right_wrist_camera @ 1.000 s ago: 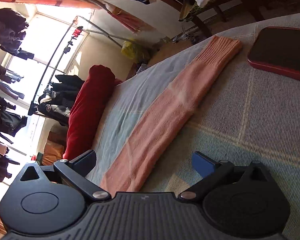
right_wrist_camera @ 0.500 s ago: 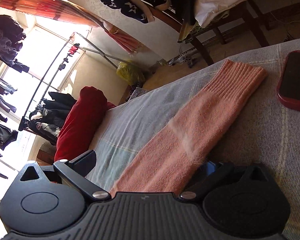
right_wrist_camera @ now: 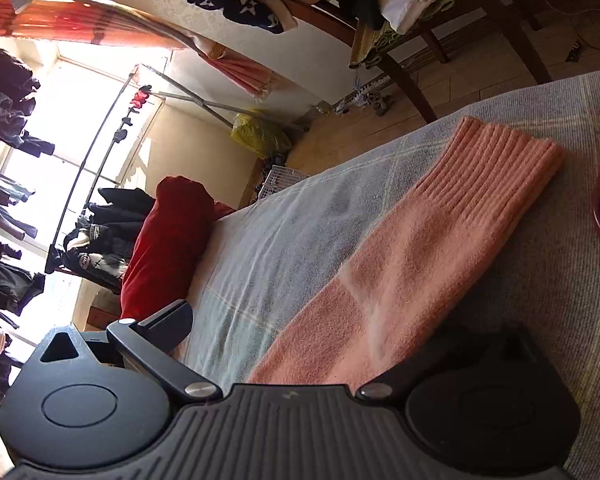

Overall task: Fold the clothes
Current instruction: 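Close the right tool on the ribbed sleeve cuff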

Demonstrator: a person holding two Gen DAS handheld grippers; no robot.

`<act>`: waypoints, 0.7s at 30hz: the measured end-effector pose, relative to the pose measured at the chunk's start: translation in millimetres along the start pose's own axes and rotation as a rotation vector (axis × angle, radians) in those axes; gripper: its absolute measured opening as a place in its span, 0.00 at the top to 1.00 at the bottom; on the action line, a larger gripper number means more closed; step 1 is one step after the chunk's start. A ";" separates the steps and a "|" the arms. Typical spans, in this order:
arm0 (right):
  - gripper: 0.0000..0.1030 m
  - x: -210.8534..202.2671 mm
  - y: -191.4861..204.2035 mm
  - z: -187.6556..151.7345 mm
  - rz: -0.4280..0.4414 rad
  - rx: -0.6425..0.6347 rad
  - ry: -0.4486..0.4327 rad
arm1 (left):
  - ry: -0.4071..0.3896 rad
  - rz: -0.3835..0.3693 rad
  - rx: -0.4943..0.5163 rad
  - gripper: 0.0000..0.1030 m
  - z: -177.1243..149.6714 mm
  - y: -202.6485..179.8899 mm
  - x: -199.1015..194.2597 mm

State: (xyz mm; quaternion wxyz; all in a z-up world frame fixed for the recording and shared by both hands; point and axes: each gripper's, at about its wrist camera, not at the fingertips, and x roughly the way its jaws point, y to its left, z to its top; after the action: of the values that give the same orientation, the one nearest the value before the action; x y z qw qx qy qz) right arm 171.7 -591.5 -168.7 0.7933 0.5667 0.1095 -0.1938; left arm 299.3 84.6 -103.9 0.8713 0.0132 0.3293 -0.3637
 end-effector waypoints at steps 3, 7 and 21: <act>0.02 2.2 1.6 -1.5 -0.024 -0.031 -0.006 | 0.000 -0.001 -0.001 0.01 -0.1 0.5 0.3; 0.09 1.7 2.4 -8.9 -0.066 -0.079 -0.045 | -0.002 -0.006 -0.006 0.01 -0.2 1.4 -0.5; 0.99 -10.4 -39.9 -6.6 -0.092 -0.040 -0.054 | -0.004 -0.009 -0.010 0.01 -0.6 2.9 0.5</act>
State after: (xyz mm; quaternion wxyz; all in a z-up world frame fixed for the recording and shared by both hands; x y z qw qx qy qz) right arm 145.4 -594.7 -200.9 0.7974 0.5396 0.1180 -0.2429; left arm 301.1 86.6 -105.3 0.8703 0.0065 0.3294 -0.3661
